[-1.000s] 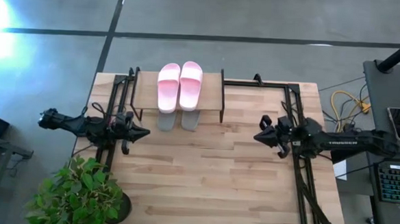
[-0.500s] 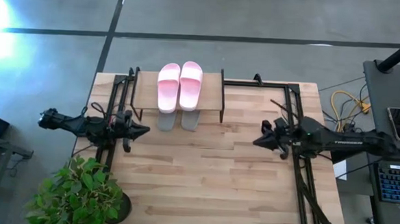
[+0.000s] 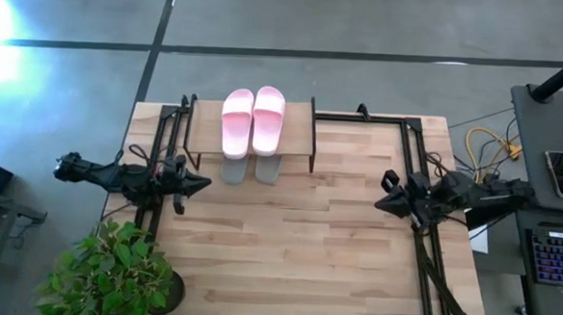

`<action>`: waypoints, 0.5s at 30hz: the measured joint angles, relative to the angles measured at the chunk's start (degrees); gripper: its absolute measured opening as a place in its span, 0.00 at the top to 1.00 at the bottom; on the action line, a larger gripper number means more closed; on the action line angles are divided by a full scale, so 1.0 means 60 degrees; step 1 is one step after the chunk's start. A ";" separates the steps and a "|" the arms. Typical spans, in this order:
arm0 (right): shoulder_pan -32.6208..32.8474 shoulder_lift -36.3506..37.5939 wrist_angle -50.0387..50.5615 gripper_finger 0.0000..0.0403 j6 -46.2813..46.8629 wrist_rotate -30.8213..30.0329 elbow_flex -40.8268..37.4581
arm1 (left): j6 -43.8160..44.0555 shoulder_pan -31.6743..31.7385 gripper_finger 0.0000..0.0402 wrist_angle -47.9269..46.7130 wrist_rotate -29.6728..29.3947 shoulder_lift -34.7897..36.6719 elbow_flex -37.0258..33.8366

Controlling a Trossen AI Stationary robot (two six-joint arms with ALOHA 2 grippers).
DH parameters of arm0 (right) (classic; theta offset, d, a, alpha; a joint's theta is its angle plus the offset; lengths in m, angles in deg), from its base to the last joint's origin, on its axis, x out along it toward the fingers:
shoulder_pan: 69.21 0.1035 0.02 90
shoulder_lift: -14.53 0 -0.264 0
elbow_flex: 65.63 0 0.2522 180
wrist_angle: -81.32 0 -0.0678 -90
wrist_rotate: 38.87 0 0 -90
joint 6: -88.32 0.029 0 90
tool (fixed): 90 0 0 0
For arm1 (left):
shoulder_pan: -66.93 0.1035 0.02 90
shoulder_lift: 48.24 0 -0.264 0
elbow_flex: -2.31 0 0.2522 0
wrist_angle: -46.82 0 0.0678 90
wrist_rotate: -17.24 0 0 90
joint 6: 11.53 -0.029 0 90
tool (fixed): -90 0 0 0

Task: Pick and place slides into the shelf
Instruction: Return to Home Position

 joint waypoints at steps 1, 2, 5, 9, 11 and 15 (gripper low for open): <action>-0.0003 0.0046 -0.0050 0.98 -0.0191 -0.0082 -0.0105 | -0.0003 0.0000 1.00 -0.0002 0.0005 -0.0003 -0.0005; -0.0004 0.0078 -0.0221 0.98 -0.0445 -0.0090 -0.0247 | 0.0001 0.0000 1.00 0.0004 0.0005 -0.0011 -0.0005; -0.0004 0.0190 -0.1033 0.98 -0.0955 -0.0083 -0.0758 | 0.0005 0.0000 1.00 0.0009 0.0005 -0.0013 -0.0005; -0.0008 0.0364 -0.1283 0.98 -0.0806 -0.0084 -0.1290 | 0.0019 0.0000 1.00 0.0023 0.0009 0.0005 0.0002; -0.0009 0.0387 -0.1360 0.98 -0.0956 -0.0060 -0.1288 | 0.0019 -0.0004 1.00 0.0081 -0.0002 0.0004 0.0010; -0.0044 0.0511 -0.1412 0.98 -0.1800 -0.0190 -0.1275 | 0.0019 0.0000 1.00 0.0202 -0.0022 -0.0009 0.0006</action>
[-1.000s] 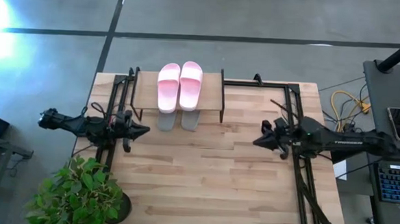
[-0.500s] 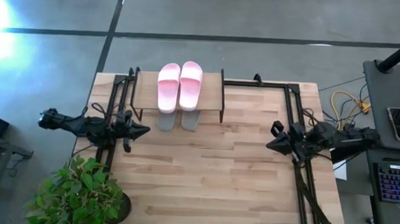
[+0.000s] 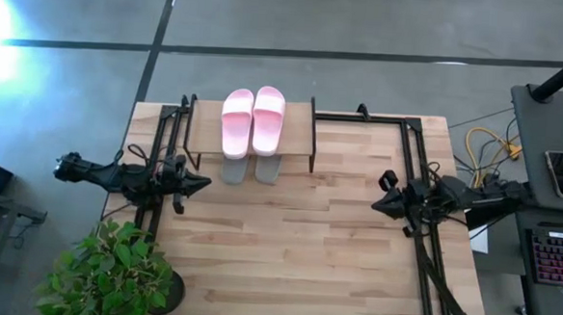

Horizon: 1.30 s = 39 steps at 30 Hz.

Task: Pick and place slides into the shelf
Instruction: Return to Home Position

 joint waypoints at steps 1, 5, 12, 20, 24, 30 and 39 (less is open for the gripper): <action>-0.0050 0.0017 0.0047 0.98 -0.0150 -0.0063 0.0000 | 0.0000 0.0000 1.00 -0.0003 -0.0002 -0.0005 0.0000; -0.0275 0.0077 0.0194 0.98 -0.0446 -0.0049 -0.0001 | 0.0000 0.0000 1.00 -0.0006 -0.0002 0.0005 0.0000; -0.0379 0.0098 0.0564 0.98 -0.0305 -0.0049 0.0000 | 0.0215 0.0000 1.00 0.0062 0.0002 -0.0010 0.0000; -0.0379 0.0091 0.0590 0.98 -0.0363 -0.0049 0.0000 | 0.0215 -0.0001 1.00 0.0060 0.0002 -0.0099 0.0000; -0.0379 0.0091 0.0588 0.98 -0.0363 -0.0050 0.0000 | 0.0210 0.0000 1.00 0.0059 0.0002 -0.0086 -0.0002; -0.0379 0.0091 0.0587 0.98 -0.0363 -0.0052 0.0000 | -0.1326 -0.0002 1.00 0.0062 -0.0075 -0.0104 -0.0004; -0.0379 0.0088 0.0583 0.98 -0.0363 -0.0053 0.0000 | -0.1548 0.0000 1.00 0.0062 -0.0075 -0.0104 -0.0004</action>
